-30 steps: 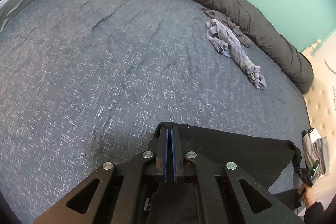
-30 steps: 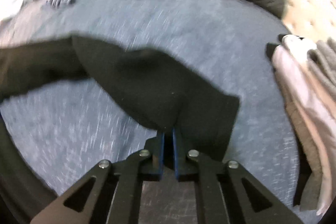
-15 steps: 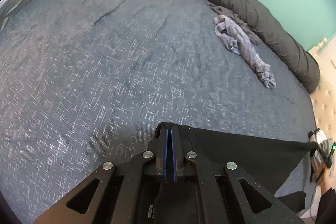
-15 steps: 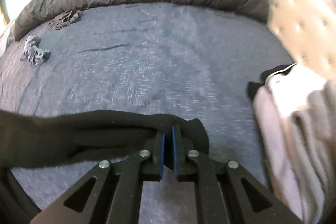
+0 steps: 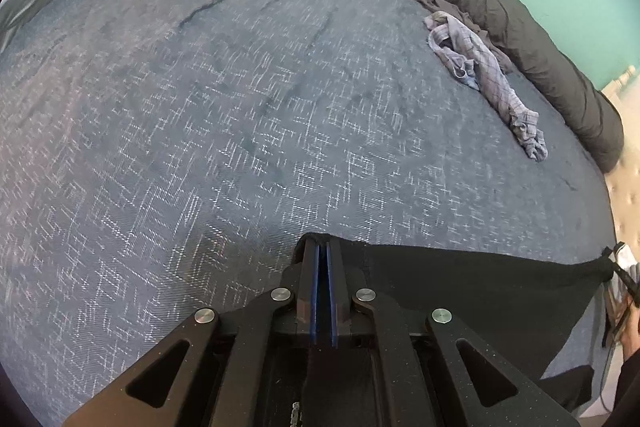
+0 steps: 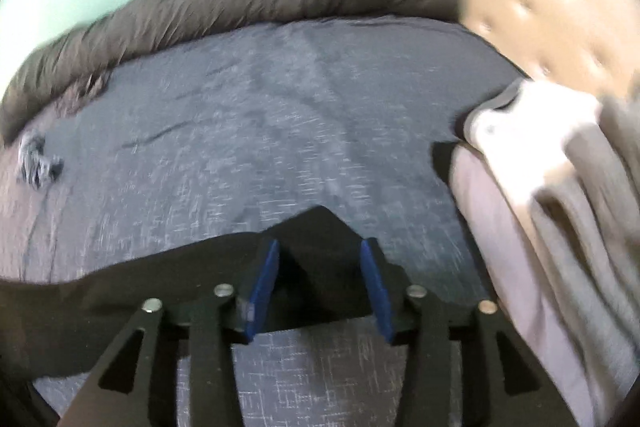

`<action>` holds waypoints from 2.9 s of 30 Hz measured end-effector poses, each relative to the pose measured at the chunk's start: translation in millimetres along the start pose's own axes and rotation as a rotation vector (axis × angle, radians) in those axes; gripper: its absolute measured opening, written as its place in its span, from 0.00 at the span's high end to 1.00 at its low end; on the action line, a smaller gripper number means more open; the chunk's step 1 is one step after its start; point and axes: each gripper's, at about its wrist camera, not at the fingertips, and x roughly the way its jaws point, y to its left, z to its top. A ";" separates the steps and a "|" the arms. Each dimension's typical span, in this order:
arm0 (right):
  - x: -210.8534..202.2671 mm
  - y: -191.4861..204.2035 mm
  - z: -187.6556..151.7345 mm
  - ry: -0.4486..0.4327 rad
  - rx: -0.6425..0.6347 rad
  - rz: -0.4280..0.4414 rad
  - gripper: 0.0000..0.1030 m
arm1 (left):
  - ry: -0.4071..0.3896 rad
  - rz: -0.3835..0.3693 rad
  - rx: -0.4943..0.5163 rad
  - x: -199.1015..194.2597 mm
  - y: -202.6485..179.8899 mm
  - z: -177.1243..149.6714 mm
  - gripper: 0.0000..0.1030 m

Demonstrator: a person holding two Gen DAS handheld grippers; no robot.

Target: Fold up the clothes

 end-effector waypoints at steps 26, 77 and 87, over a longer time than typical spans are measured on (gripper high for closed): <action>-10.3 -25.7 -13.6 -0.094 0.086 0.100 0.95 | 0.001 0.044 0.007 5.7 -1.2 -1.0 0.95; -5.7 -27.7 -22.8 0.098 -0.013 -0.036 0.94 | -0.043 -0.121 -0.053 -24.3 11.1 -22.1 0.64; -6.1 -28.6 -24.4 0.103 -0.008 -0.035 0.94 | -0.050 -0.221 -0.041 -30.9 0.3 -28.4 0.64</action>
